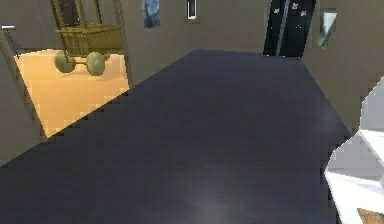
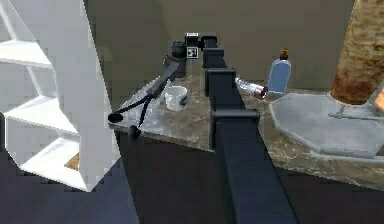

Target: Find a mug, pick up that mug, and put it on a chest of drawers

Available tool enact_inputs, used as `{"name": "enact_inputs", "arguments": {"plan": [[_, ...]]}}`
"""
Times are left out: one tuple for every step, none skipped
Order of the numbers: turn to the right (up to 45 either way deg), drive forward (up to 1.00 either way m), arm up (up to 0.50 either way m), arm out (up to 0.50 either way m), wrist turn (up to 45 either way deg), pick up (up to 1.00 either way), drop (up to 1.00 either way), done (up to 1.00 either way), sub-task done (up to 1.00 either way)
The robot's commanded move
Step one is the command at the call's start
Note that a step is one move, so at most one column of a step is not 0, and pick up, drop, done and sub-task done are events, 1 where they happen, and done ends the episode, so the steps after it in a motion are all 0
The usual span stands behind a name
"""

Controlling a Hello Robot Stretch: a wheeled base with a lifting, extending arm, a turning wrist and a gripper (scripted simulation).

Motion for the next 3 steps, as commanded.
{"name": "enact_inputs", "arguments": {"plan": [[0.0, 0.0, 0.0, 0.0, 45.0, 0.0, 0.0, 0.0, 0.0], [0.0, 0.0, 0.0, 0.0, 45.0, 0.0, 0.0, 0.0, 0.0], [0.0, 0.0, 0.0, 0.0, 27.0, 0.0, 0.0, 0.0, 0.0]]}}
